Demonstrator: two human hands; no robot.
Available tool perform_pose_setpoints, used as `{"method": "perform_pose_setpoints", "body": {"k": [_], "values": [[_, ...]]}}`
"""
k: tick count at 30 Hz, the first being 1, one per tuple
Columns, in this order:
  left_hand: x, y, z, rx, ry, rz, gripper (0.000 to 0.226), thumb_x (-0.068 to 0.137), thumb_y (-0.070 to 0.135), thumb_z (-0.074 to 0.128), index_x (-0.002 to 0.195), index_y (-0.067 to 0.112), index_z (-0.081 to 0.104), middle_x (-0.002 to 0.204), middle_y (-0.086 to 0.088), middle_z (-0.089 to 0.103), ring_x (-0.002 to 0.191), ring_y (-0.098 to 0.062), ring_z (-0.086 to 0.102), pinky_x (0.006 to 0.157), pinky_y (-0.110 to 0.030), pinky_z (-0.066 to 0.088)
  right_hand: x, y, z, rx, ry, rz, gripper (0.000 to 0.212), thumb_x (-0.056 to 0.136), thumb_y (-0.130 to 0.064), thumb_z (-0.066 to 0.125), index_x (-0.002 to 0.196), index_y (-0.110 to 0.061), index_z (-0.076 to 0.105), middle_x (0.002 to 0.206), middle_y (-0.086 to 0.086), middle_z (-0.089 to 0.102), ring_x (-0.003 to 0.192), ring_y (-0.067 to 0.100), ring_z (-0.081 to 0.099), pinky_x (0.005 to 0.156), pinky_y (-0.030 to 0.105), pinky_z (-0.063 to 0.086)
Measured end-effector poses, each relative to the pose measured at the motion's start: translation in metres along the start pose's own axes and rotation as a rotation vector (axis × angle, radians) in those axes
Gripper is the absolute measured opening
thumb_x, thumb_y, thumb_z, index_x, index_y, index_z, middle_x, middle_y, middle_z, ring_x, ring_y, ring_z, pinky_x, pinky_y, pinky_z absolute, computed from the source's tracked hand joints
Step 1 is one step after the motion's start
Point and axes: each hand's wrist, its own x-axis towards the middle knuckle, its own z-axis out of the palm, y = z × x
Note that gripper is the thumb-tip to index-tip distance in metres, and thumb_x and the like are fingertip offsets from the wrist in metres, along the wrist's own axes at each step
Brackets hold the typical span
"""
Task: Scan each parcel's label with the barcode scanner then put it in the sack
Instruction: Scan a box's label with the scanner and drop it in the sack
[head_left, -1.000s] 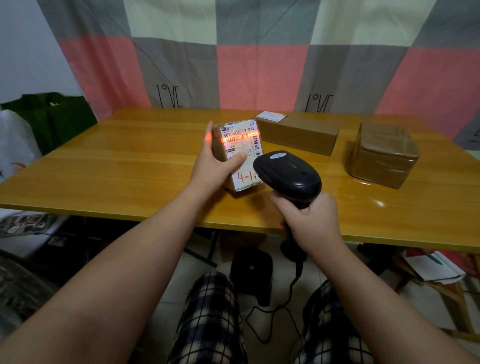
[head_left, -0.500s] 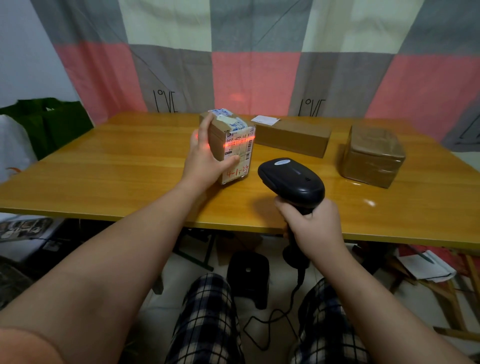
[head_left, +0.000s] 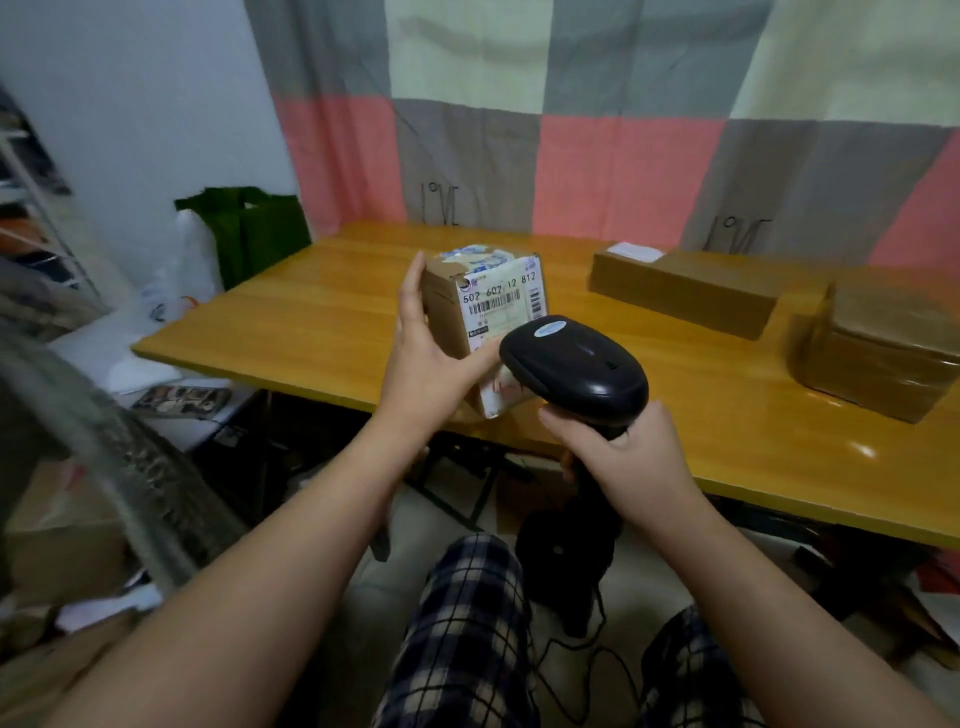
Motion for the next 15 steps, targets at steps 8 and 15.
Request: {"method": "perform_pose_setpoints", "body": {"k": [8, 15], "values": [[-0.136, -0.037, -0.148, 0.223, 0.468, -0.196, 0.098, 0.052, 0.061, 0.077, 0.128, 0.057, 0.016, 0.145, -0.004, 0.026, 0.129, -0.018, 0.044, 0.11, -0.045, 0.038, -0.005, 0.004, 0.135, 0.254, -0.335, 0.144, 0.011, 0.084, -0.011, 0.072, 0.092, -0.018, 0.068, 0.064, -0.012, 0.066, 0.059, 0.003, 0.06, 0.055, 0.021, 0.048], [-0.202, -0.078, -0.258, 0.503, 0.66, -0.368, 0.106, 0.06, 0.03, 0.086, 0.142, 0.031, 0.018, 0.14, -0.01, 0.024, 0.133, -0.027, 0.036, 0.113, -0.033, 0.028, -0.017, 0.052, 0.251, 0.001, -0.572, 0.307, 0.049, 0.076, -0.023, 0.082, 0.12, -0.015, 0.059, 0.111, -0.001, 0.068, 0.108, 0.016, 0.062, 0.091, 0.031, 0.047]]}}
